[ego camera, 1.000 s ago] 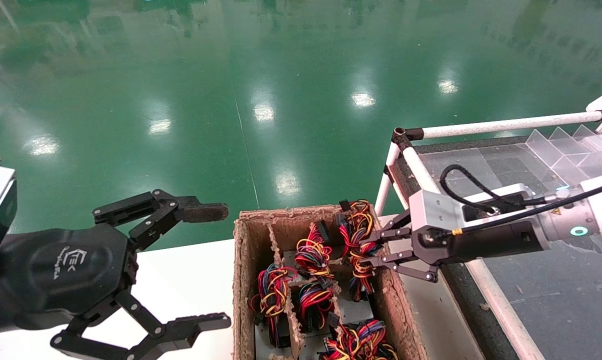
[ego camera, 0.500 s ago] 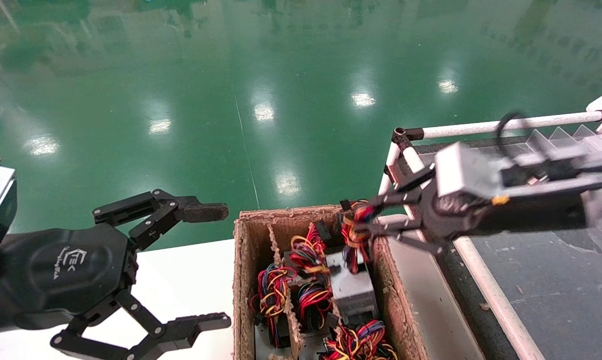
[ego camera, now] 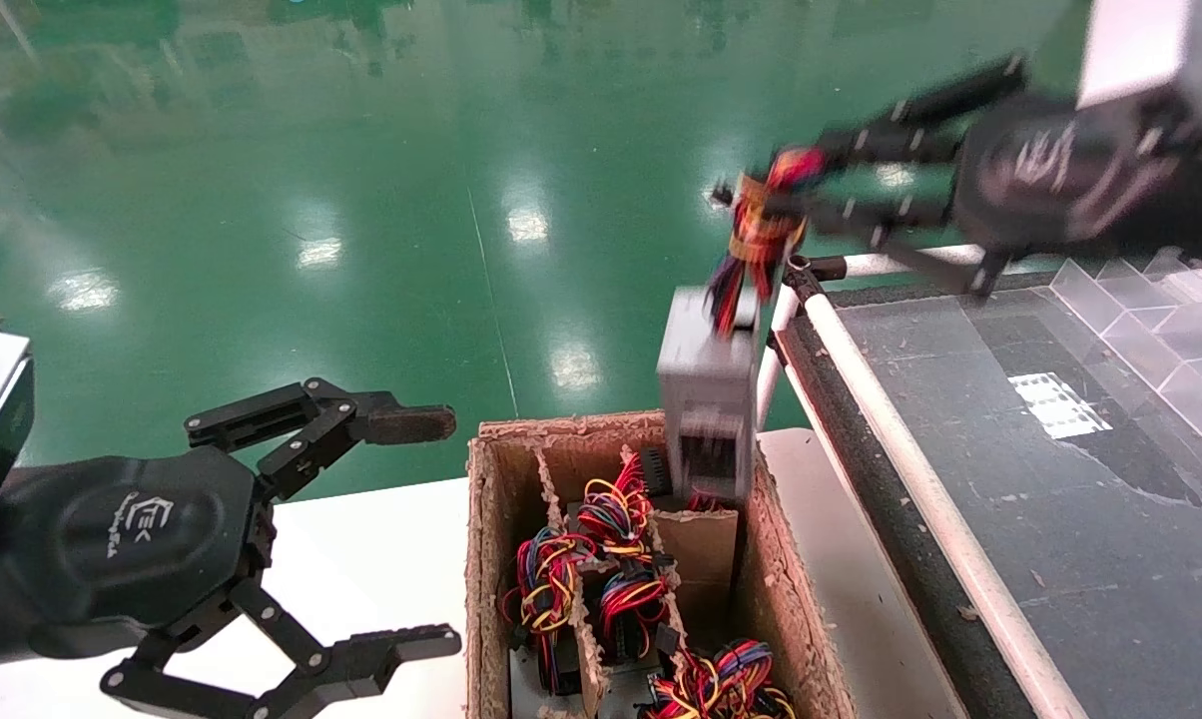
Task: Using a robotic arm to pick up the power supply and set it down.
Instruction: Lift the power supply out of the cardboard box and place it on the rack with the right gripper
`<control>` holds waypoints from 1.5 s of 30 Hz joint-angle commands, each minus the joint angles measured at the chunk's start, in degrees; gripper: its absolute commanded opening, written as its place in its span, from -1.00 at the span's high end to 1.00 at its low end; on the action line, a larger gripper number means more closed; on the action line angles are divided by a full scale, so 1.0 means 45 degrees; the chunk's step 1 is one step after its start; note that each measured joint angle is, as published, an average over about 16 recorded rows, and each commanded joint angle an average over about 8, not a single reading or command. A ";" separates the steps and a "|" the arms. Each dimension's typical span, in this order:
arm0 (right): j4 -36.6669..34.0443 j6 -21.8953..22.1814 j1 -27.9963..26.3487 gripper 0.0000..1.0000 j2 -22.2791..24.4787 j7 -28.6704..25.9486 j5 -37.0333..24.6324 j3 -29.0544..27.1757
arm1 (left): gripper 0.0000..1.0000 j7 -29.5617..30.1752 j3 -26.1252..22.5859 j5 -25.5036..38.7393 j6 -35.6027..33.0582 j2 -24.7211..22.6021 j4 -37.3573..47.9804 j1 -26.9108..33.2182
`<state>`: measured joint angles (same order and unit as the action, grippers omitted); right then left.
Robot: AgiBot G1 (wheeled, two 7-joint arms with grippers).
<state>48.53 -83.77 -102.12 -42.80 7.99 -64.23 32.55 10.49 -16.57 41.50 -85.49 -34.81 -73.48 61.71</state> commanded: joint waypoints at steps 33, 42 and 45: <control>-0.9577 0.5110 -0.2052 1.00 -0.1397 0.3412 -0.2543 0.0135 | -1.00 -0.0014 -0.0027 -0.0019 0.0012 0.0011 0.0000 0.0006; -1.0306 0.5946 -0.1750 1.00 -0.2378 0.3505 -0.2406 0.0034 | -1.00 -0.0017 -0.0034 -0.0024 0.0015 0.0014 0.0000 0.0007; -1.0387 0.5994 -0.1687 1.00 -0.2576 0.3572 -0.2373 0.0013 | -1.00 -0.0018 -0.0037 -0.0025 0.0016 0.0015 0.0000 0.0008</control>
<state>1.83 -56.39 -109.79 -54.35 24.04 -74.80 32.53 10.40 -16.74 41.39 -85.42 -34.75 -73.48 61.75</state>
